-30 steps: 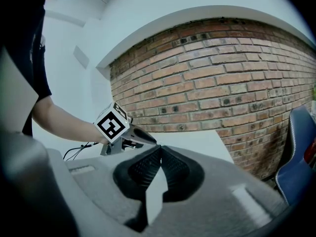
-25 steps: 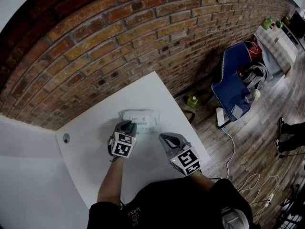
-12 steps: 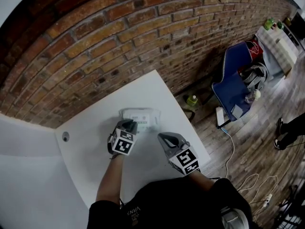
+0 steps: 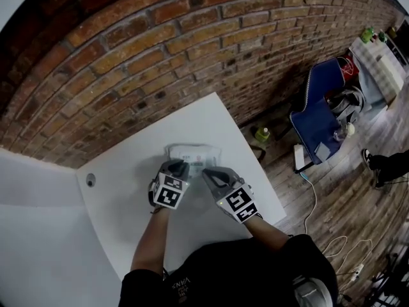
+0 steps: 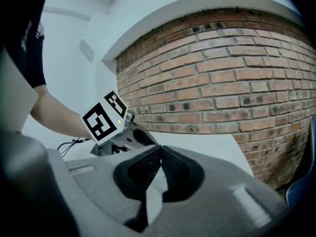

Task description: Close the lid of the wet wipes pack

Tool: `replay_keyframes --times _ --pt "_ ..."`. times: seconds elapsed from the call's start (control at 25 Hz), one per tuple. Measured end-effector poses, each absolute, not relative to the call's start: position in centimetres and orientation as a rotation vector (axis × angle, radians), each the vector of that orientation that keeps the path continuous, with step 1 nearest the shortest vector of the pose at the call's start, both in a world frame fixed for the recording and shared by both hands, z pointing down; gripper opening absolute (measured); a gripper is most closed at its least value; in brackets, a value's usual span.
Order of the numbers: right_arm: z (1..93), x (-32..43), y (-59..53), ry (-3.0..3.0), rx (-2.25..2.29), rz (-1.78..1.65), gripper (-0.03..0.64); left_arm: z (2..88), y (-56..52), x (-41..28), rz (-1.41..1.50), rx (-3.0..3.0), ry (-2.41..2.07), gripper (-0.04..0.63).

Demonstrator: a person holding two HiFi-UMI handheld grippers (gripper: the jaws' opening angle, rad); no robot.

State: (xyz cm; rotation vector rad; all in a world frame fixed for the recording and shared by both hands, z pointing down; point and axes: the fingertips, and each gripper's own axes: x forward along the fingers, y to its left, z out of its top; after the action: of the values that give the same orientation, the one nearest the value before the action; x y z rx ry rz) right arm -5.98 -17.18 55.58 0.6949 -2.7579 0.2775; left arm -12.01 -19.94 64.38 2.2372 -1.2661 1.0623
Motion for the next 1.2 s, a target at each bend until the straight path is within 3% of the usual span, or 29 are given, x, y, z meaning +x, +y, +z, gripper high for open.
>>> replay_keyframes --times 1.2 --pt "62.3 -11.3 -19.2 -2.470 0.554 0.142 -0.002 64.7 -19.9 -12.3 1.018 2.232 -1.271 0.066"
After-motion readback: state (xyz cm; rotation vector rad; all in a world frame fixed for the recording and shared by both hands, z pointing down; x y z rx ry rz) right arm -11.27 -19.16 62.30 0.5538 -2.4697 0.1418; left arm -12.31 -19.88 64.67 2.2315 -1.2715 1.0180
